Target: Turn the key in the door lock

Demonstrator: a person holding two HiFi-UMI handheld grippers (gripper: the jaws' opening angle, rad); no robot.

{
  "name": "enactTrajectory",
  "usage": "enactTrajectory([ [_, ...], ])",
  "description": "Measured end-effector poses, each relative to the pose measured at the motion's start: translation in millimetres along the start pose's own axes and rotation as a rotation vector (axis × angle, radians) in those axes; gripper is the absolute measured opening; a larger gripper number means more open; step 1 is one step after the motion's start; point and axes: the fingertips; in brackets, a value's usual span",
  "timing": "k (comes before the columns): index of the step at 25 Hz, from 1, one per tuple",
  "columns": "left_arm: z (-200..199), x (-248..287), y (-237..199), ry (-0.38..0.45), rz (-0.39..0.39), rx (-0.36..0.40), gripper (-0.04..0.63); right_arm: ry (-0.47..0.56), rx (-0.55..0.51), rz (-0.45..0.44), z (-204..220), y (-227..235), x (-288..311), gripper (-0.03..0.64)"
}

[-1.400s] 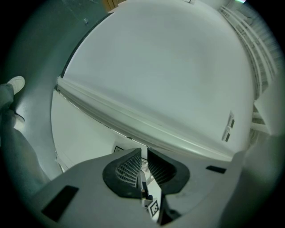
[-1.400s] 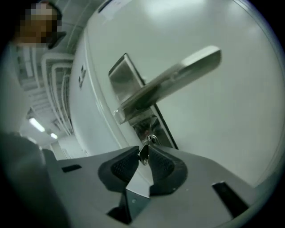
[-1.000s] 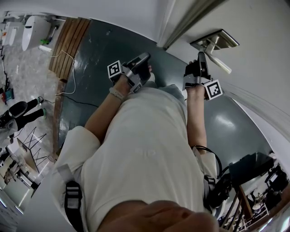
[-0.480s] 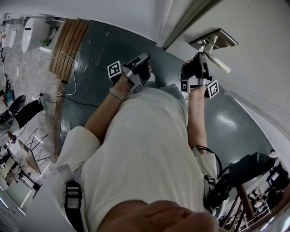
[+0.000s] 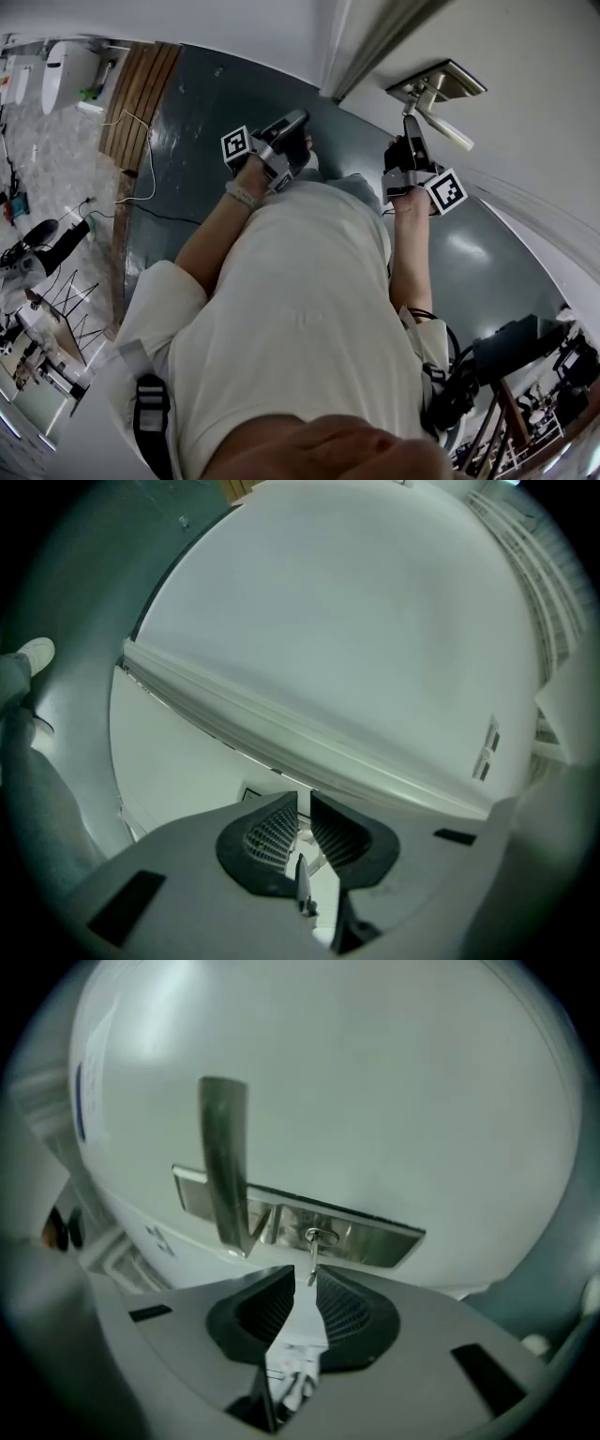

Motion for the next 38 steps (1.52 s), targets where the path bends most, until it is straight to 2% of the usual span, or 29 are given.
enactTrajectory([
  [2, -0.5, 1.3, 0.3, -0.003, 0.001, -0.001, 0.046, -0.058, -0.324, 0.107, 1.7, -2.3, -6.6, 0.052],
  [3, -1.0, 1.8, 0.5, -0.004, 0.002, -0.001, 0.046, -0.084, -0.52, 0.156, 2.0, -4.3, -8.8, 0.052],
  [7, -4.6, 0.8, 2.3, 0.002, 0.003, -0.005, 0.046, -0.195, -1.454, 0.365, 10.9, -13.5, -10.8, 0.054],
  [8, -5.7, 0.4, 2.8, 0.006, 0.006, -0.009, 0.046, -0.232, -1.641, 0.396, 16.4, -14.6, -8.6, 0.054],
  [9, -6.6, 0.3, 3.5, 0.009, 0.01, -0.014, 0.046, -0.265, -1.785, 0.419, 21.3, -14.4, -6.4, 0.052],
  [11, -7.3, 1.0, 4.7, 0.009, 0.016, -0.018, 0.046, -0.309, -2.005, 0.462, 27.2, -11.8, -2.0, 0.052],
  [14, -6.1, 1.9, 5.9, 0.006, 0.017, -0.016, 0.046, -0.349, -2.247, 0.541, 29.1, -7.8, 3.9, 0.054],
  [16, -5.5, 1.6, 6.9, 0.006, 0.018, -0.017, 0.046, -0.36, -2.319, 0.591, 26.3, -3.5, 8.7, 0.066],
  [19, -4.6, -0.8, 7.0, 0.007, 0.018, -0.017, 0.046, -0.364, -2.361, 0.66, 19.7, 4.6, 15.7, 0.127],
  [27, -3.5, -6.4, 6.1, 0.016, 0.015, -0.014, 0.046, -0.296, -2.374, 0.714, 13.7, 8.5, 25.9, 0.127],
  [29, -2.8, -7.6, 4.6, 0.016, 0.013, -0.013, 0.046, -0.274, -2.361, 0.722, 12.6, 6.3, 26.3, 0.126],
  [31, -2.0, -8.1, 2.4, 0.014, 0.009, -0.013, 0.046, -0.248, -2.322, 0.719, 10.7, 3.6, 25.8, 0.083],
  [38, -1.5, -5.3, 2.8, 0.005, 0.009, -0.014, 0.046, -0.213, -2.144, 0.672, 8.0, 2.0, 29.0, 0.077],
])
Point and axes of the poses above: the fingertips, and each gripper's own axes: x forward along the fingers, y to its right, z out of its underside, and after that the axes turned 4 degrees about x, right-handed
